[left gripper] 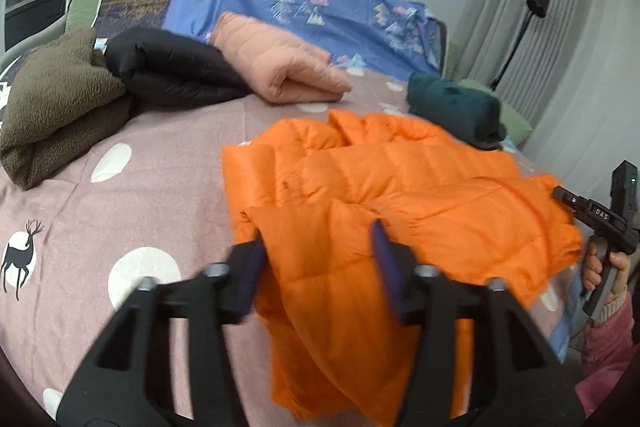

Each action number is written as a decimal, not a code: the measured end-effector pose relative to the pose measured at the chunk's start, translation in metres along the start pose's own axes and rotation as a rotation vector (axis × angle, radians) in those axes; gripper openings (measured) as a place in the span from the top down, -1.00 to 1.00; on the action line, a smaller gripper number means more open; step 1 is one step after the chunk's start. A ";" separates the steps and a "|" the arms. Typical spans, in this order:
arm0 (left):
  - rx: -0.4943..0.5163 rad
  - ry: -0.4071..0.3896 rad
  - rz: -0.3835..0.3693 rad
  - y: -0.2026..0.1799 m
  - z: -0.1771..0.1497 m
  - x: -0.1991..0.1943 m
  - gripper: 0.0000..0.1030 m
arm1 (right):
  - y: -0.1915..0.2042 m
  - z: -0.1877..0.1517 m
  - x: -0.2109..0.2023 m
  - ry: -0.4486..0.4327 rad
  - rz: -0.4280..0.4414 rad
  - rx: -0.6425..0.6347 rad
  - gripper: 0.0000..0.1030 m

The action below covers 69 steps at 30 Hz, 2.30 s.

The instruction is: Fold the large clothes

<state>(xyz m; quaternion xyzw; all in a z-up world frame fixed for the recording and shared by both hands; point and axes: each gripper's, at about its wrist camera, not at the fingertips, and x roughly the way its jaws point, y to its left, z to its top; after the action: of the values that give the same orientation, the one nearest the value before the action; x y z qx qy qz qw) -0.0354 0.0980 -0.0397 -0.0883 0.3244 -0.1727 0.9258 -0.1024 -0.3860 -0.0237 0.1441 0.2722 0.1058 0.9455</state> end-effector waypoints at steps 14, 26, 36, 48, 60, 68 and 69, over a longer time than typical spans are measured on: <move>0.096 0.049 -0.125 -0.028 -0.054 -0.068 -0.55 | 0.016 -0.060 -0.039 0.128 0.064 -0.129 -0.14; 0.216 0.127 -0.272 -0.068 -0.060 -0.034 -0.56 | 0.060 -0.067 -0.016 0.192 0.099 -0.368 -0.15; 0.242 -0.165 -0.135 -0.067 0.054 -0.025 -0.59 | 0.066 0.039 0.008 -0.076 -0.005 -0.304 -0.15; 0.205 -0.044 0.081 -0.047 0.090 0.055 -0.60 | 0.045 0.061 0.105 0.059 -0.160 -0.175 -0.15; 0.164 0.125 0.196 -0.016 0.045 0.140 -0.76 | 0.011 0.026 0.139 0.224 -0.333 -0.088 -0.25; 0.154 0.038 0.184 -0.060 0.088 0.106 -0.73 | 0.065 0.077 0.136 0.113 -0.204 -0.147 -0.44; 0.165 0.049 0.198 -0.070 0.093 0.114 -0.73 | 0.071 0.079 0.147 0.129 -0.195 -0.153 -0.47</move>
<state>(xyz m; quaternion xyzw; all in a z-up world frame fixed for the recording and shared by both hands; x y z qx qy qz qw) 0.0883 -0.0053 -0.0134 0.0248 0.3387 -0.1088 0.9342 0.0534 -0.2956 -0.0073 0.0376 0.3362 0.0428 0.9401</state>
